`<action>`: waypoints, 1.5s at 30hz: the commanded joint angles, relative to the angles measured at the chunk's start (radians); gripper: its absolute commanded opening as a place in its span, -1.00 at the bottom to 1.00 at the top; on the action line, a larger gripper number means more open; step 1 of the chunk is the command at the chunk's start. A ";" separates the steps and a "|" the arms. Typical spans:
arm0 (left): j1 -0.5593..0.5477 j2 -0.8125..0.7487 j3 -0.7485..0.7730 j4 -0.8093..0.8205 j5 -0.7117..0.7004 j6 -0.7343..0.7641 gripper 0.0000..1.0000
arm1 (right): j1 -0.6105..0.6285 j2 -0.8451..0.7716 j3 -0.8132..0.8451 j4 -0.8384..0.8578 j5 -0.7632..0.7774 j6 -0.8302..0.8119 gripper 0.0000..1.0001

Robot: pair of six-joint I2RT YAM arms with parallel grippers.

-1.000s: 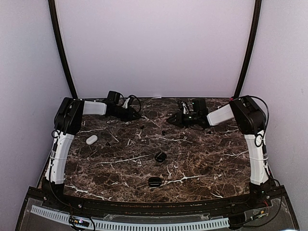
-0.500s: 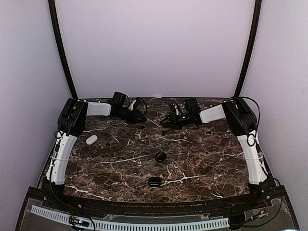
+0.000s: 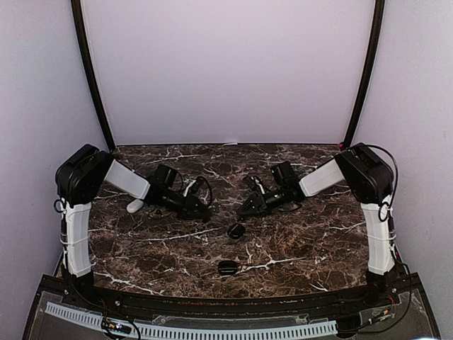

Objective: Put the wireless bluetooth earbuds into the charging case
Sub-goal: Move the earbuds to the center of the board.

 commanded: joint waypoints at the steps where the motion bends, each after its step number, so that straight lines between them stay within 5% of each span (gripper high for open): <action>1: -0.070 -0.083 -0.198 0.083 -0.045 -0.060 -0.55 | 0.030 -0.111 -0.215 0.093 -0.008 0.007 -0.30; 10: -0.089 -0.383 -0.338 -0.007 -0.222 -0.034 -0.38 | -0.005 -0.388 -0.441 0.141 0.144 -0.013 -0.16; 20: 0.125 -0.594 -0.382 -0.033 -0.479 0.005 -0.15 | -0.344 -0.608 -0.589 0.334 0.224 0.143 -0.10; 25: 0.247 -0.567 -0.422 0.106 -0.507 -0.056 -0.14 | -0.505 -0.545 -0.618 0.507 0.271 0.282 -0.04; 31: 0.278 -0.473 -0.439 0.237 -0.485 -0.119 -0.11 | -0.561 -0.352 -0.632 0.802 0.251 0.463 -0.04; 45: 0.278 -0.352 -0.469 0.329 -0.497 -0.186 -0.11 | -0.554 -0.255 -0.539 0.626 0.325 0.359 0.11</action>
